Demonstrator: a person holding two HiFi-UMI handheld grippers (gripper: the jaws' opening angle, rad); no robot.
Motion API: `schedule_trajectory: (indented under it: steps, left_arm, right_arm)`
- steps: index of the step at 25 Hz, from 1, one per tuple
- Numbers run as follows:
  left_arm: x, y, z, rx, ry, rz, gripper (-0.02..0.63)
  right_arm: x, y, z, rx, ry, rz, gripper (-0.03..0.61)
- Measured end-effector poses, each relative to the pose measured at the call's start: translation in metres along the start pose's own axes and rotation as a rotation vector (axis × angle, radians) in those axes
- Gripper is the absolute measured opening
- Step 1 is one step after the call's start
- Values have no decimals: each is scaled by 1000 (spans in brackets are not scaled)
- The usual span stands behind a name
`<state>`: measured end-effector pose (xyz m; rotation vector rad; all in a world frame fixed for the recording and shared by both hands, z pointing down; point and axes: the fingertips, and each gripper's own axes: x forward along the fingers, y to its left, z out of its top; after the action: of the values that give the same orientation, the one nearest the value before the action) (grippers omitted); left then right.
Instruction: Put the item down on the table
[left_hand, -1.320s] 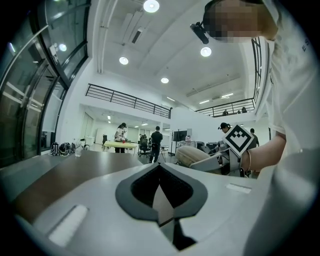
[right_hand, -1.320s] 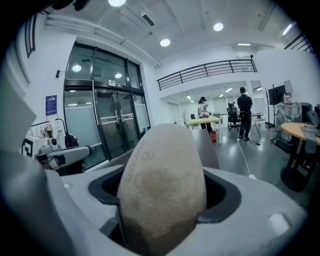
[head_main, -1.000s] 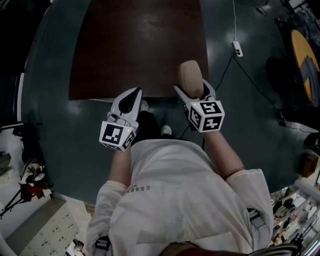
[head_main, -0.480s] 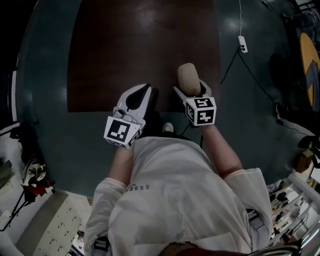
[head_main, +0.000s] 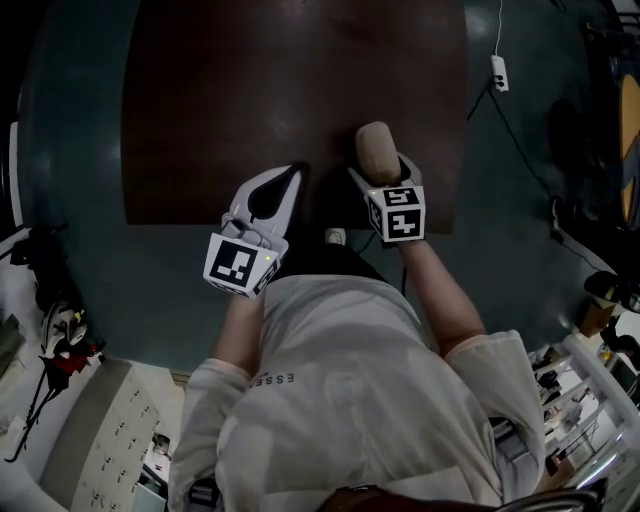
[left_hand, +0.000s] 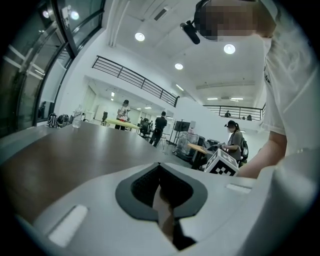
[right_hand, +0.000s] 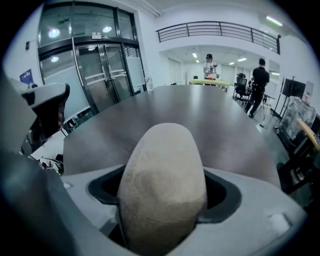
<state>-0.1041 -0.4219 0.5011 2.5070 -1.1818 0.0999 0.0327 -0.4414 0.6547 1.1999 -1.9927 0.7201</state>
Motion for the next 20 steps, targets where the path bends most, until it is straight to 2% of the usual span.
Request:
schedule_trajectory:
  steps: [6, 11, 16, 20]
  left_arm:
    - [1, 2, -6, -27, 7, 11, 9]
    - [-1, -2, 7, 9, -13, 22, 9]
    - [2, -14, 19, 35, -46, 8, 9]
    - [-4, -29, 40, 64, -91, 1, 9]
  right_arm:
    - [1, -3, -3, -9, -6, -31, 397]
    - [-3, 1, 2, 27, -26, 5, 399]
    - [-30, -4, 29, 42, -135, 1, 419]
    - [-79, -4, 66, 34, -300, -16, 417]
